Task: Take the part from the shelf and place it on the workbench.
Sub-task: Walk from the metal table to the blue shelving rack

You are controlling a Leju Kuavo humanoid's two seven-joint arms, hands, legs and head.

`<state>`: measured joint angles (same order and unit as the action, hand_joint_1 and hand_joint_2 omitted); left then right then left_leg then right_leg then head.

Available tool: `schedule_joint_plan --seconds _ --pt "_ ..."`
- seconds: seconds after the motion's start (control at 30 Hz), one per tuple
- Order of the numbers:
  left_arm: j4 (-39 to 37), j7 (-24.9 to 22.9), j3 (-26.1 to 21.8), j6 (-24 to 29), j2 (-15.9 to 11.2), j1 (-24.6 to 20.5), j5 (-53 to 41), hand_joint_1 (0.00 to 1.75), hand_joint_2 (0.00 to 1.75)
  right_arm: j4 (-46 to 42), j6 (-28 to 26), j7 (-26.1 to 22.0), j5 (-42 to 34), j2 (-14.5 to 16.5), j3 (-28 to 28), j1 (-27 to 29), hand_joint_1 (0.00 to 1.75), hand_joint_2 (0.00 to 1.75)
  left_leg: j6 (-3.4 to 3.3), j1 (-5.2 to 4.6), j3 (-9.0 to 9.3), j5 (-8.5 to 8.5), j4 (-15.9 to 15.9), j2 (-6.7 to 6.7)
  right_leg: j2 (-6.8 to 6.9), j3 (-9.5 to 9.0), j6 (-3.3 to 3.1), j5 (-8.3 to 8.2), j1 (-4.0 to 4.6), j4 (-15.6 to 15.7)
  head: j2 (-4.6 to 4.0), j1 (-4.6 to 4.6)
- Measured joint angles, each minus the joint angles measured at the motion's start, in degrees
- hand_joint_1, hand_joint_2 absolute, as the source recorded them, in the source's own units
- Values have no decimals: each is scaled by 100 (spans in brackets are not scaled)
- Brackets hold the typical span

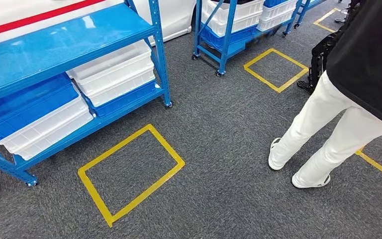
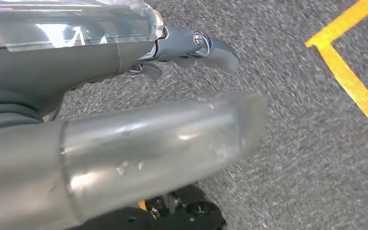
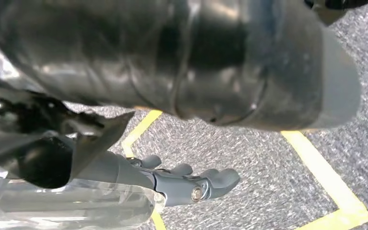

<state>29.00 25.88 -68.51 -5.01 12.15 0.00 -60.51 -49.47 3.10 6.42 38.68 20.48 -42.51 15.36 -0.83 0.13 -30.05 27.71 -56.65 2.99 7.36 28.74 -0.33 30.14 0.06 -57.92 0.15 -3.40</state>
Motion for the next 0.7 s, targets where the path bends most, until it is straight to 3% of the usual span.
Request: schedule_joint_plan --seconds 0.07,0.13,0.17,0.2,0.23,0.27,0.33,0.4,0.43,0.5,0.57,0.63,0.7 --pt "-24 1 -2 2 -4 -1 -3 0 0 9 1 -4 4 0 -17 -11 0 0 -78 38 12 -58 50 -125 -298 99 59 217 -25 -274 0 -2" --pt "-42 1 -2 2 -8 -23 -5 0 0 28 2 -8 5 0 -42 -5 0 0 -125 48 -12 -92 54 -252 -638 432 88 614 -63 -980 0 -3" --pt "-48 1 -2 2 -11 -29 -6 0 0 40 2 -7 5 0 -53 -3 0 0 -132 46 -26 -98 48 -329 -695 613 99 755 -73 -1344 0 -3" --pt "-55 1 -2 2 -13 -28 -6 0 0 50 2 -7 6 0 -65 -2 0 0 -134 45 -34 -100 39 -414 -715 735 107 793 -80 -1572 0 -2" --pt "-61 1 -3 2 -15 -23 -6 0 0 57 2 -6 7 0 -73 -2 0 0 -131 46 -35 -99 26 -500 -723 755 109 700 -85 -1574 0 -3" --pt "-65 0 -3 2 -15 -18 -7 0 0 61 2 -6 7 -1 -79 -2 0 0 -122 47 -32 -95 12 -592 -742 666 106 498 -92 -1344 0 -3" --pt "-78 1 -3 2 -15 -17 -8 0 0 70 1 -6 7 -2 -89 0 0 0 -84 41 -32 -76 -29 -757 -940 337 83 68 -109 -564 0 -3" --pt "-92 2 -3 1 -14 -25 -8 0 0 80 2 -7 7 -1 -99 -4 0 0 -15 29 -59 -67 -63 -890 -1107 157 51 -90 -110 -119 0 -2" --pt "-97 2 -4 2 -14 -23 -8 0 0 85 2 -7 8 -1 -103 -11 0 0 27 30 -80 -72 -67 -942 -1110 149 32 -75 -96 -91 0 -2" --pt "-102 2 -4 3 -19 -6 -8 0 0 89 2 -7 9 0 -106 -25 0 0 101 52 -114 -76 -70 -1001 -985 141 -36 -102 -93 -57 0 -2" --pt "-106 4 -4 7 -24 -1 -8 0 0 91 1 -7 9 2 -112 -22 0 0 154 54 -235 93 -306 -793 -839 127 -130 -134 -111 1 0 2" --pt "-110 7 -4 9 -25 -19 -8 0 0 96 1 -8 9 2 -121 -8 0 0 191 54 -558 476 -974 -476 -678 133 -186 -142 -103 24 0 7" --pt "-113 7 -4 9 -26 -24 -8 0 0 103 2 -8 9 2 -132 -3 0 0 223 65 -869 729 -1628 -359 -505 143 -196 -131 -84 22 0 8"
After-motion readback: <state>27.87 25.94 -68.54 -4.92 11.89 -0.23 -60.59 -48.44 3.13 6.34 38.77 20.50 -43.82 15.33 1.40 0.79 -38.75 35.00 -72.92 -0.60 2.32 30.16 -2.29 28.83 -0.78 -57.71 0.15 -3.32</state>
